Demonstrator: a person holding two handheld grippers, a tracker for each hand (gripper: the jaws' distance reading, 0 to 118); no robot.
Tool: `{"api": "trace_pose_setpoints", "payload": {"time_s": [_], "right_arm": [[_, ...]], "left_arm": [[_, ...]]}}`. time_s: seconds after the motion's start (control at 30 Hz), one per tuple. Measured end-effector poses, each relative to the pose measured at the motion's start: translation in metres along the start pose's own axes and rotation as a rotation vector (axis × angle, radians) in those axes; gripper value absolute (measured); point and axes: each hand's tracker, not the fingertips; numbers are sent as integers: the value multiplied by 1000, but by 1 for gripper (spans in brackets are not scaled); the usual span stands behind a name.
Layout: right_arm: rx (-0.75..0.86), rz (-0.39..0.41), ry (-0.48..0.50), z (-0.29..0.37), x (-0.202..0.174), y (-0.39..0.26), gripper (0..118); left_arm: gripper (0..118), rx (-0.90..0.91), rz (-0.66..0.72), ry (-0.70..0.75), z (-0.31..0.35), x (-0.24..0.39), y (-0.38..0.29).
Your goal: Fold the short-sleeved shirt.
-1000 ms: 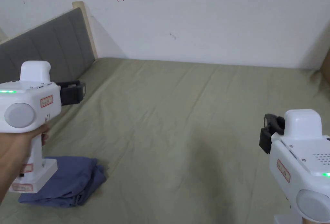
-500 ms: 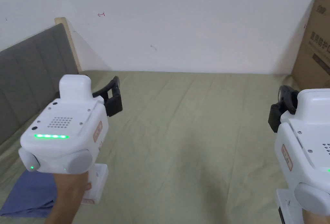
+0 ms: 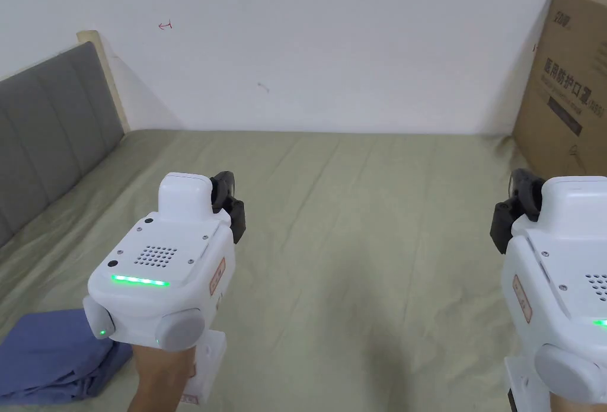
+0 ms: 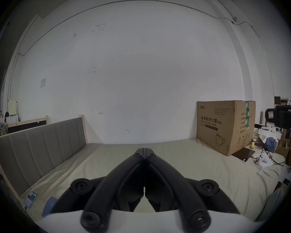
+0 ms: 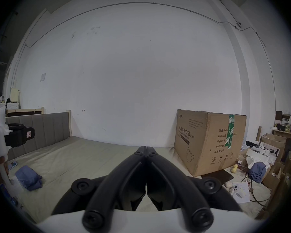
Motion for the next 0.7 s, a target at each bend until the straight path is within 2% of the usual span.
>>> {"api": "trace_pose_setpoints", "payload": {"time_s": [0.7], "right_arm": [[-6,-4,-1,2,2,-2,0]], "left_arm": [[0,0,22,3,4,-3,2]]}}
